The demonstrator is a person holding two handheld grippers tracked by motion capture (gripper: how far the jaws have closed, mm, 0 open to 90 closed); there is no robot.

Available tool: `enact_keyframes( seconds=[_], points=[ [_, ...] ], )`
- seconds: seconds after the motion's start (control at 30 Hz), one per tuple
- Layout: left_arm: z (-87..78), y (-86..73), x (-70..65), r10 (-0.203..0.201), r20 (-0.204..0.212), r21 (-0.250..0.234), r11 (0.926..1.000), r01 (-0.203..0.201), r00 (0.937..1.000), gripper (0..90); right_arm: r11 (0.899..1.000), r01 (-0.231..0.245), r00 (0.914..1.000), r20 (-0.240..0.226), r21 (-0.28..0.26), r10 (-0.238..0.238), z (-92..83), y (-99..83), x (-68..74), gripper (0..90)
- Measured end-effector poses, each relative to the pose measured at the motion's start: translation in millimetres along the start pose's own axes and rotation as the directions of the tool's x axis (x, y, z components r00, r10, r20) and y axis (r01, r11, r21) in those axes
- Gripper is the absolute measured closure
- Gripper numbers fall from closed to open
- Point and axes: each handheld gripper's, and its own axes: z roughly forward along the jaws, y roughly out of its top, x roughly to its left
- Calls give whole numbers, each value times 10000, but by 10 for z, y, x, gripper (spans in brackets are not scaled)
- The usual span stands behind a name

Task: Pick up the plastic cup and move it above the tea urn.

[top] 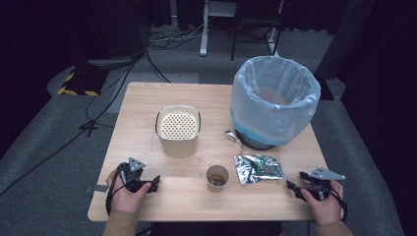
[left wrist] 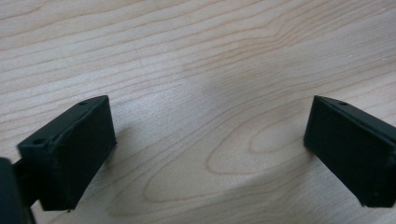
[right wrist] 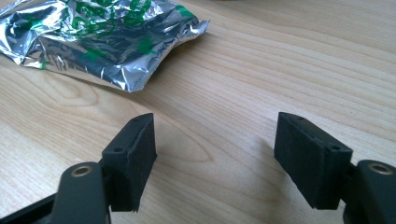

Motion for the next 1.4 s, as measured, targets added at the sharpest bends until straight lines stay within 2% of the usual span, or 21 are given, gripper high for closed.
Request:
enact_keyframes(
  seconds=[0.03, 0.07, 0.1, 0.17, 0.2, 0.27, 0.37, 0.43, 0.57, 0.67, 0.77, 0.8, 0.9, 0.93, 1.07, 1.17, 1.23, 1.3, 1.33, 1.4],
  points=[
    [-7, 1, -10, -32, 12, -47, 10000, 32, 10000, 105, 10000, 1, 9999, -102, -6, -1, -3, 0, -2, 285],
    [-20, 3, -6, 70, 41, -91, 9999, -70, 10000, 105, 10000, 1, 9999, -102, -6, -1, -3, 0, -2, 285],
    [-34, 7, -6, 115, 78, -114, 9999, -115, 9999, 199, 10000, -47, 9999, -101, -30, 47, -9, 5, -14, 284],
    [-63, 16, 1, -2, 221, -136, 9999, 5, 9998, 189, 9999, 38, 10000, -78, -100, -38, -19, 10, -25, 283],
    [-80, 22, 3, -73, 137, -214, 9997, 76, 9999, 166, 9998, -79, 9999, -102, -161, 77, -35, 25, -16, 284],
    [-117, 36, 13, -180, 239, -346, 9992, 189, 9996, 171, 9991, -66, 9999, -130, -422, 60, -78, 65, -6, 284],
    [-176, 65, -6, -294, 409, -467, 9984, 313, 9987, 171, 9987, -61, 9997, -229, -512, 50, -102, 94, 18, 283],
    [-232, 116, -71, -33, 566, -549, 9985, 64, 9984, 172, 9981, 202, 9984, -514, -575, -232, -129, 137, 107, 279],
    [-286, 182, -160, 236, 830, -614, 9979, -186, 9963, 173, 9972, 498, 9959, -731, -561, -538, -144, 181, 209, 274],
    [-335, 244, -268, 557, 1153, -741, 9961, -473, 9918, 172, 9959, 712, 9923, -976, -566, -765, -137, 225, 326, 269],
    [-362, 300, -389, 875, 1467, -889, 9932, -749, 9853, 172, 9956, 748, 9902, -1137, -571, -809, -125, 238, 377, 263],
    [-371, 323, -435, 1121, 1609, -865, 9913, -991, 9806, 172, 9949, 806, 9888, -1208, -600, -874, -116, 246, 401, 261],
    [-376, 370, -549, 1377, 1933, -869, 9886, -1228, 9714, 172, 9932, 896, 9844, -1449, -742, -996, -94, 272, 480, 246],
    [-362, 400, -613, 1598, 2090, -944, 9852, -1428, 9648, 172, 9914, 1019, 9801, -1625, -817, -1141, -78, 292, 532, 238],
    [-334, 435, -671, 1739, 2262, -925, 9833, -1566, 9584, 172, 9888, 1145, 9736, -1872, -962, -1310, -49, 332, 629, 222],
    [-307, 455, -681, 1758, 2290, -899, 9832, -1590, 9574, 173, 9845, 1327, 9636, -2175, -1144, -1552, 2, 391, 774, 215],
    [-292, 465, -663, 1684, 2236, -905, 9843, -1515, 9600, 174, 9826, 1418, 9589, -2297, -1201, -1665, 35, 416, 844, 213],
    [-289, 463, -657, 1648, 2212, -909, 9848, -1479, 9612, 175, 9817, 1462, 9577, -2314, -1217, -1713, 53, 429, 878, 210],
    [-287, 456, -637, 1555, 2211, -895, 9863, -1387, 9628, 176, 9805, 1546, 9525, -2453, -1217, -1806, 93, 451, 947, 202],
    [-289, 451, -624, 1530, 2160, -907, 9865, -1362, 9643, 176, 9805, 1550, 9505, -2522, -1211, -1814, 113, 462, 984, 201]
  ],
)
